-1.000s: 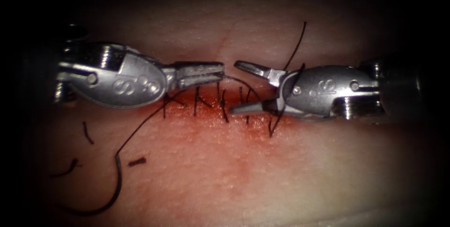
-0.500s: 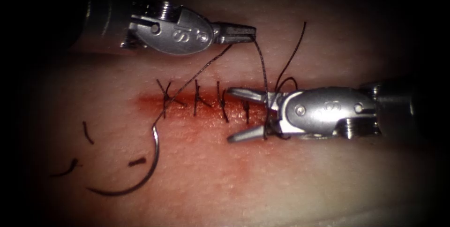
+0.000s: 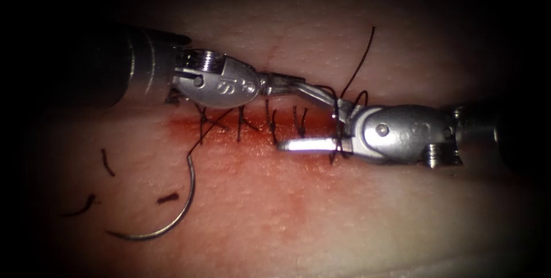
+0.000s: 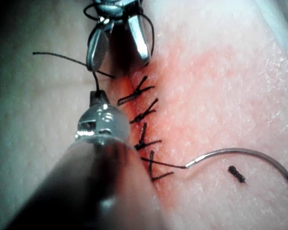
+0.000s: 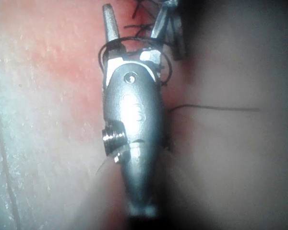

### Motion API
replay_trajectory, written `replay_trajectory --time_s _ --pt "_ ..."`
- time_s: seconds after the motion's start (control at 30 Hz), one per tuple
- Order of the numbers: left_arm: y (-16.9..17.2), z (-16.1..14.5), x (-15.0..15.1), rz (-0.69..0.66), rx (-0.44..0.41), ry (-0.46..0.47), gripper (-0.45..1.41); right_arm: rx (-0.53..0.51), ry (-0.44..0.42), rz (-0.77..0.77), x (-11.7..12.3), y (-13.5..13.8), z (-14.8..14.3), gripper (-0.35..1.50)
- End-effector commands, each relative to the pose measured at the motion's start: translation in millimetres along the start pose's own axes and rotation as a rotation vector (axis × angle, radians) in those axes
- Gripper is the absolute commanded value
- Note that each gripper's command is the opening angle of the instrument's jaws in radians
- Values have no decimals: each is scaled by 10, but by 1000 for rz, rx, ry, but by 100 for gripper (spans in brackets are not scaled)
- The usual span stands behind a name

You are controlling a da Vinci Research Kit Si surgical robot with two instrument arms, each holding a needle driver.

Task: Wound Closure
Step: Loop the suture two times around the right tool counter-clockwise using the left gripper, then grasp the suture tail with the right hand.

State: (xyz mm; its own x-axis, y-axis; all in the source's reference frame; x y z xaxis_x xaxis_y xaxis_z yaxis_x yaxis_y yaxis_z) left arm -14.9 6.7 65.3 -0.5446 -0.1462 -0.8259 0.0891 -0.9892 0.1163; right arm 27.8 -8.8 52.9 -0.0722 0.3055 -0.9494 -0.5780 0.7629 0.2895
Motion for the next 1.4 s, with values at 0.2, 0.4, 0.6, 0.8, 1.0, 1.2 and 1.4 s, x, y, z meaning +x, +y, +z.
replay_trajectory --time_s 0.2,0.4,0.6,0.8,1.0,1.2,1.4 --pt "16 -5 4 11 -5 9 -45 -168 -35 169 7 14 -6 81" --pt "40 -3 32 26 3 1 -45 -305 -24 460 12 21 -9 91" --pt "42 2 49 23 9 -7 -45 -379 -120 471 0 16 -14 106" --pt "36 10 50 18 10 -2 -45 -444 -164 447 -14 11 -29 106" --pt "30 14 45 17 12 -3 -45 -537 -180 493 -25 33 -47 93" --pt "20 24 44 11 16 -4 -45 -585 -214 540 -37 43 -49 90" --pt "1 38 42 -1 36 7 -45 -604 -229 600 -55 61 -52 108"
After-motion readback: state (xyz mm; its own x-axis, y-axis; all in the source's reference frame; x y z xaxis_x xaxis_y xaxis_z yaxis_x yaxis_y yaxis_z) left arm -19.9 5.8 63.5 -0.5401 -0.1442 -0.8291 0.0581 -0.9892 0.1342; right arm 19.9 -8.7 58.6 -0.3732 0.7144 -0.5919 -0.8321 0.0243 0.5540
